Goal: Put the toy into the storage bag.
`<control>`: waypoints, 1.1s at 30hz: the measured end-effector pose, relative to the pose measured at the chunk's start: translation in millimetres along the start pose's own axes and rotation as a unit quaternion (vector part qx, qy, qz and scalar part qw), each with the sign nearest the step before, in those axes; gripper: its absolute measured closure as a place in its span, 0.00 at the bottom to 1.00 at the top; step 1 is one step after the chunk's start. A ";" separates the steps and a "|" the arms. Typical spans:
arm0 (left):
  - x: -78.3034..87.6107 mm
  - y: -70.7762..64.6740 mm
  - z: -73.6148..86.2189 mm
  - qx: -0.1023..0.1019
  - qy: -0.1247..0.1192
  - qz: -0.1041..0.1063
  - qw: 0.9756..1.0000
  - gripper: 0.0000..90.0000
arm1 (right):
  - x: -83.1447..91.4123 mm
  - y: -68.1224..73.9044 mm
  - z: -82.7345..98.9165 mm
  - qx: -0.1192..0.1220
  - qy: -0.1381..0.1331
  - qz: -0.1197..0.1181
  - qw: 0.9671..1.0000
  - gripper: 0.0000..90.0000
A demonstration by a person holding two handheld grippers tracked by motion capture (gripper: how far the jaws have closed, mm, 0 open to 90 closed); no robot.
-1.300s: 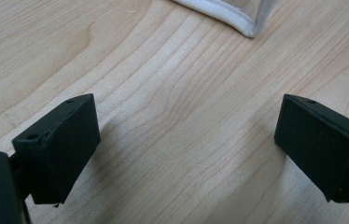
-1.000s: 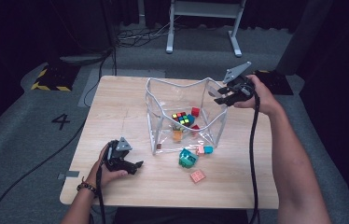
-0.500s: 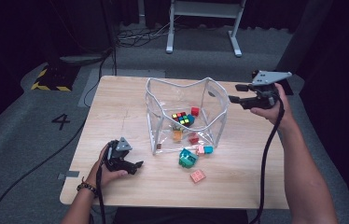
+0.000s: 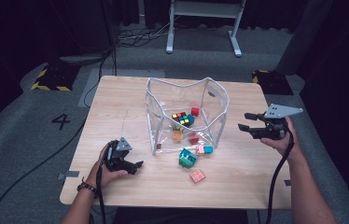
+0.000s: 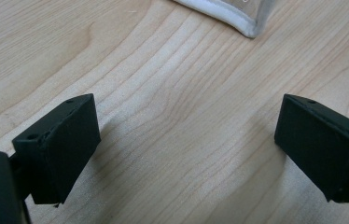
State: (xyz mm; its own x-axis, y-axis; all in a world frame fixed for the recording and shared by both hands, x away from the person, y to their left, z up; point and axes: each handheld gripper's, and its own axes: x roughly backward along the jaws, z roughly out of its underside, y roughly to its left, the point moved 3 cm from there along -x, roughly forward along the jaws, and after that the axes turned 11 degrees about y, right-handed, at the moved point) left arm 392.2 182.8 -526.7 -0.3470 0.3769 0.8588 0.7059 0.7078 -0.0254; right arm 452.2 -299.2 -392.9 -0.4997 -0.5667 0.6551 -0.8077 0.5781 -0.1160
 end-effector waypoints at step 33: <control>0.1 0.2 0.0 -0.002 0.001 0.000 1.000 0.08 | -93.8 139.7 41.2 0.132 0.084 -0.189 0.969 0.44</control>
State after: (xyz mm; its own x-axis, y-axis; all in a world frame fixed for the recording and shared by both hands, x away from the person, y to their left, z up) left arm 392.2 183.0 -526.6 -0.3466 0.3752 0.8597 0.7076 0.7062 -0.0229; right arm 373.3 -189.5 -501.3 -0.1116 -0.5922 0.7980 -0.9864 0.1637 -0.0164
